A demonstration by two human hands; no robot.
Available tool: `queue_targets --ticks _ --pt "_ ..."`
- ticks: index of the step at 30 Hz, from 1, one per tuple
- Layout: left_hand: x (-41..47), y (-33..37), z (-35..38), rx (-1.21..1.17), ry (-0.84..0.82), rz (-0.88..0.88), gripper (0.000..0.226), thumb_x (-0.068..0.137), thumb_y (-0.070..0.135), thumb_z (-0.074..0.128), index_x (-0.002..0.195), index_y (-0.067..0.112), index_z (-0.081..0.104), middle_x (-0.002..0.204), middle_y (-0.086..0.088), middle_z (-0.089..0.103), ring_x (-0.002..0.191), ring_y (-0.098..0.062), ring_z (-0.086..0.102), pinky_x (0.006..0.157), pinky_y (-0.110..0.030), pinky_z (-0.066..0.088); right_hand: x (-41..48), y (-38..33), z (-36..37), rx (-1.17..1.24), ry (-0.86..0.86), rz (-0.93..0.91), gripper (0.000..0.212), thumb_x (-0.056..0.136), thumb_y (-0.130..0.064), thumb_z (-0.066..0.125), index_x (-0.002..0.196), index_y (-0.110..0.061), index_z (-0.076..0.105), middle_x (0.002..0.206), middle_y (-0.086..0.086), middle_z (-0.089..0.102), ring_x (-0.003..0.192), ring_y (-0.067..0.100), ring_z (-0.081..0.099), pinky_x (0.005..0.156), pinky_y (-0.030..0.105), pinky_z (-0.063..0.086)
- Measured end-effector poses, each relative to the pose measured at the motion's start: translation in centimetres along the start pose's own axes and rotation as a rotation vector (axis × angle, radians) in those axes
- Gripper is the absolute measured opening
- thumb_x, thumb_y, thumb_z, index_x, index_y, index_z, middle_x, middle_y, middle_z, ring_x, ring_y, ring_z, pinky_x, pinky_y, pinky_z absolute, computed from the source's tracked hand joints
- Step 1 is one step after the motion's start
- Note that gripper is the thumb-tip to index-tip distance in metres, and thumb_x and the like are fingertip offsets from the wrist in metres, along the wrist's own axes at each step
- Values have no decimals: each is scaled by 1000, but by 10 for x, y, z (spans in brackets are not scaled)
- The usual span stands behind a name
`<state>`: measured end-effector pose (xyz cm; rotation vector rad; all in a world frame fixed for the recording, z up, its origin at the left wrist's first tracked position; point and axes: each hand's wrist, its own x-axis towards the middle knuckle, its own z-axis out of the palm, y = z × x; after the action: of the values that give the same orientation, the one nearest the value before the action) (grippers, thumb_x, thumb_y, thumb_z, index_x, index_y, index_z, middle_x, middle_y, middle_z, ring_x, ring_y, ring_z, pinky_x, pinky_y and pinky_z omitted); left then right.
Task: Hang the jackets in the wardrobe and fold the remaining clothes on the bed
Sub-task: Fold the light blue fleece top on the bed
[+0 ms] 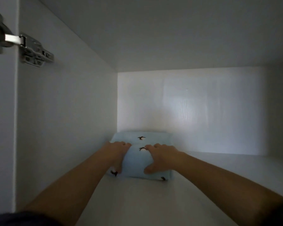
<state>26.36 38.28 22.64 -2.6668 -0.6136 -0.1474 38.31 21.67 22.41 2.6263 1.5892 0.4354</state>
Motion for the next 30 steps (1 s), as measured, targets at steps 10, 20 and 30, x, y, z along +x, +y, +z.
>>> queue_targets --ticks 10,20,30 --pt "31 -20 54 34 261 -195 83 83 29 63 149 19 14 147 -3 31 136 -22 31 92 -39 43 45 -4 39 -259 165 78 97 82 -40 65 150 -29 -3 151 13 17 135 40 25 108 56 23" --pt "31 -15 54 161 452 -188 50 36 19 94 80 10 74 75 -9 68 65 -25 66 46 -26 48 58 8 50 -134 294 75 78 85 -35 63 147 -30 16 133 13 38 106 31 54 85 39 41" --pt "31 -12 47 -18 182 -277 36 100 15 34 136 12 36 135 -9 46 124 -25 49 98 -35 41 52 6 42 -178 283 58 79 80 -43 67 143 -28 23 133 11 36 108 30 52 87 38 36"
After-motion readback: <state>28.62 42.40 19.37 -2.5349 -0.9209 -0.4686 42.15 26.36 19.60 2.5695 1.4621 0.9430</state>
